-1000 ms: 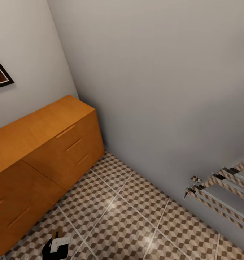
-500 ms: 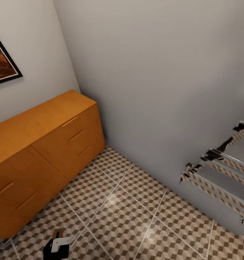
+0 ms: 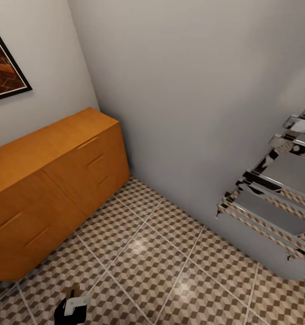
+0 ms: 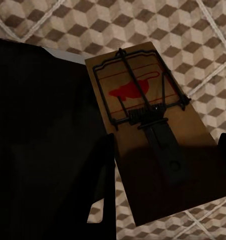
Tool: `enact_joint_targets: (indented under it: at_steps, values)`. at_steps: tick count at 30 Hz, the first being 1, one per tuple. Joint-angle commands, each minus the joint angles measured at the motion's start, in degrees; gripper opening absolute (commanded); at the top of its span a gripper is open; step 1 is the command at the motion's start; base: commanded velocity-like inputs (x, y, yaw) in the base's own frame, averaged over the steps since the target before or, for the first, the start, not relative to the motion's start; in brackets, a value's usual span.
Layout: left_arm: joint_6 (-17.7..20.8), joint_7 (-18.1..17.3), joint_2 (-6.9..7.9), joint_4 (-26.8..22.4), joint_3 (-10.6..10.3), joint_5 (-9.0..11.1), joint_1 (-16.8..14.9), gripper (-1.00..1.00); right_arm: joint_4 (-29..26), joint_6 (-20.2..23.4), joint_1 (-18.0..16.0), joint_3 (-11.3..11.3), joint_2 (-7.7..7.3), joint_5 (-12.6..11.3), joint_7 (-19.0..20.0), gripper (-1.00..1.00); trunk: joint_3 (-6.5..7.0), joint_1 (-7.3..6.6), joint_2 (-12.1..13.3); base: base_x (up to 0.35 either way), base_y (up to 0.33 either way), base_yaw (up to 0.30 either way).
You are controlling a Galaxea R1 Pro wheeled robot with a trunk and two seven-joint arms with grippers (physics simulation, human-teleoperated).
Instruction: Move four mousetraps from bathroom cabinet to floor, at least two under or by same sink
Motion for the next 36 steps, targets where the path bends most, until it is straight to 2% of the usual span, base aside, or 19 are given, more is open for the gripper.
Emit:
enact_joint_targets:
  at_steps: [1, 28, 33, 36]
  values:
    - [-0.2, 0.6, -0.04, 0.2, -0.5, -0.2, -0.1, -1.0, 0.0, 0.0, 0.0, 0.4, -0.02, 0.3, -0.7, -1.0, -0.08, 0.02, -0.1, -0.055, -0.023, 0.0]
    - [-0.1, 0.6, -0.04, 0.2, -0.5, -0.2, 0.0, -1.0, 0.0, 0.0, 0.0, 0.4, 0.03, 0.3, -0.6, -1.0, -0.08, 0.02, -0.1, -0.004, -0.002, 0.0]
    - [4.2, 0.3, -0.04, 0.2, -0.5, -0.2, 0.0, -1.0, 0.1, 0.2, 0.0, 0.4, 0.66, 0.3, -0.5, -1.0, -0.08, 0.02, -0.1, 0.0, 0.0, 0.0]
    - [5.2, 0.3, -0.04, 0.2, -0.5, -0.2, 0.0, -1.0, 0.1, 0.2, 0.0, 0.4, 0.98, 0.3, -0.5, -1.0, -0.08, 0.02, -0.1, 0.0, 0.0, 0.0]
